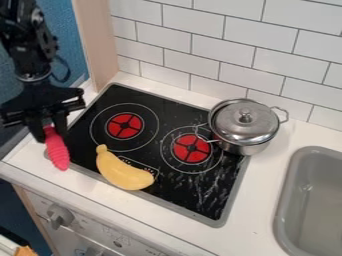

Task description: Put the red fork between the burners

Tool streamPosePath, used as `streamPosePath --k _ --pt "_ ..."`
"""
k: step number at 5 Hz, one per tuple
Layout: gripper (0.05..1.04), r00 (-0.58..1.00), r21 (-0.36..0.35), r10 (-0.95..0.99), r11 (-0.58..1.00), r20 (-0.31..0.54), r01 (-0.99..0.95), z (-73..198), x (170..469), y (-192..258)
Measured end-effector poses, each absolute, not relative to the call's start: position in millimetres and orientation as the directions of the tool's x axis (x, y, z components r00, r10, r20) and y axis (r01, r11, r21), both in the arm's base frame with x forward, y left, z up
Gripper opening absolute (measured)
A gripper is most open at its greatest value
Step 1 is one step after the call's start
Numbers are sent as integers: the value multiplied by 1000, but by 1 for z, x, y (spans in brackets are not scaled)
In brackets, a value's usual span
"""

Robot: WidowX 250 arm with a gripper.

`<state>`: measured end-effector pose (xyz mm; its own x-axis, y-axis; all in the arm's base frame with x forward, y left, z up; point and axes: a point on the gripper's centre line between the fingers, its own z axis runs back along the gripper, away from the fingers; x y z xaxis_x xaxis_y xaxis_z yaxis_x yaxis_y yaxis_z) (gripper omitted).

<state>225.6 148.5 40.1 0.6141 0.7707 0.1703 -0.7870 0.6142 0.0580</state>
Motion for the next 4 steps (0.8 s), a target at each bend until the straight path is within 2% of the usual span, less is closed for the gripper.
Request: streamPosePath --k 1,2,3,4 --pt "323 670 46 714 677 201 -735 54 240 129" --pt "323 783 33 572 802 244 -596 68 260 96" --pt "323 886 37 371 918 277 -395 73 286 85" --pt "323 938 15 180 981 298 -193 62 319 67"
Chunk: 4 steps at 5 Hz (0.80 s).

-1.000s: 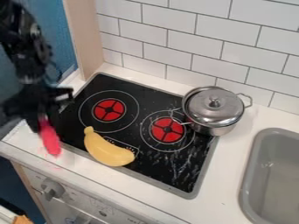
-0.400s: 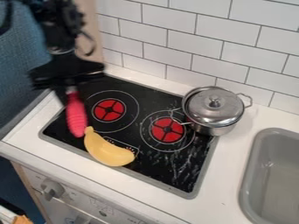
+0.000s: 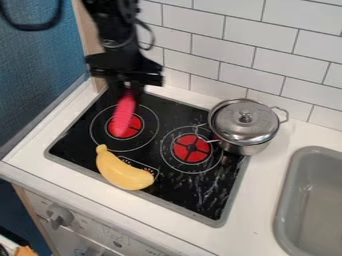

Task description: Put the red fork between the burners

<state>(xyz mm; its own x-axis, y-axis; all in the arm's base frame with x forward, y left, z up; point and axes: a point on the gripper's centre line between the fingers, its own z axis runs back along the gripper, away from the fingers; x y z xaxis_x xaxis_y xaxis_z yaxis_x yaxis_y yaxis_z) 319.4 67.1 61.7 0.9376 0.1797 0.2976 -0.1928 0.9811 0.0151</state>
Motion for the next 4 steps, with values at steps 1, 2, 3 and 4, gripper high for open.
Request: streamPosePath --k 1,2,3,4 --pt "323 958 24 50 998 283 -59 42 350 48" --pt "323 966 -9 -11 1000 260 14 21 361 30" --pt "323 974 10 -38 999 224 37 9 362 26" --pt "323 978 15 -41 999 202 39 0 359 26"
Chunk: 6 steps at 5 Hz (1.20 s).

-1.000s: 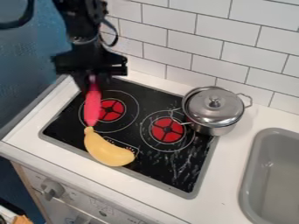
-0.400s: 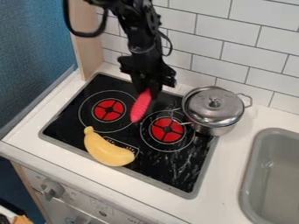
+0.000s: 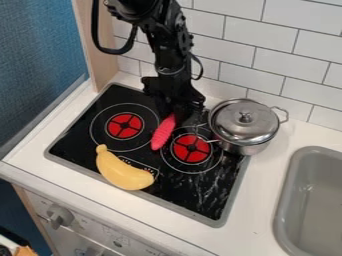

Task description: Put the red fork between the burners

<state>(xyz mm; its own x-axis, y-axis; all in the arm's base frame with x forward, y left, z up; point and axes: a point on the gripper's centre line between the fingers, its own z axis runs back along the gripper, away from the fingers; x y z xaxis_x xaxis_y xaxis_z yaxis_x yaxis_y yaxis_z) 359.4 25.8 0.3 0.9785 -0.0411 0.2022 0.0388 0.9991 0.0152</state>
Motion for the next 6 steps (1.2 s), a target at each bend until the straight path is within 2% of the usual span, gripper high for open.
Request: streamPosePath --k 1,3,4,5,6 --pt "377 981 16 -28 1000 192 25 -4 360 30" --pt "952 983 14 0 1000 181 -3 -1 355 41" --pt "1003 981 15 11 1000 192 -14 12 355 42" --pt "1001 973 7 3 1000 232 -5 37 356 40" --pt "1001 969 30 18 999 247 -26 60 351 45"
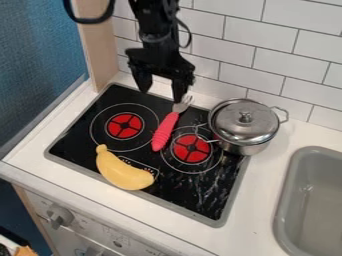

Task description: Put the red fork between the burners

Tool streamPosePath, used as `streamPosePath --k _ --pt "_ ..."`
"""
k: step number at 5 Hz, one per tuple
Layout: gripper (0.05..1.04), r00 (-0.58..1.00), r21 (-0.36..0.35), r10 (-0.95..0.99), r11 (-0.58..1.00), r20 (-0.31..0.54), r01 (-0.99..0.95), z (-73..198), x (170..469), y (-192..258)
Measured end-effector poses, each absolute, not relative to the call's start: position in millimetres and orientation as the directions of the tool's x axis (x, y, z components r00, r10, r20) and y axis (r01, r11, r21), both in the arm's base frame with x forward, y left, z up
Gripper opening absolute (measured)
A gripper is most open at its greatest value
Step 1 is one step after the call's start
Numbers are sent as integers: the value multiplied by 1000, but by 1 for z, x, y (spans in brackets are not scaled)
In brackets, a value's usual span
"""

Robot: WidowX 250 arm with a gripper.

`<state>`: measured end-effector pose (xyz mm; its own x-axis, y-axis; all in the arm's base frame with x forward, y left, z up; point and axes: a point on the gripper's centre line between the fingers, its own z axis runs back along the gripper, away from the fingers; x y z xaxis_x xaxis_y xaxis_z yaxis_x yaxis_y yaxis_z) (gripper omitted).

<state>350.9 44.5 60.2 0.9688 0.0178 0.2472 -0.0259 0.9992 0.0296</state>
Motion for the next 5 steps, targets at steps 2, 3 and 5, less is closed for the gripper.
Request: streamPosePath --k 2,3,5 --pt "1001 992 21 15 1000 122 -18 75 310 59" --pt "1001 992 55 -44 998 122 37 85 304 53" --pt "1000 973 60 -150 988 178 141 113 294 5"
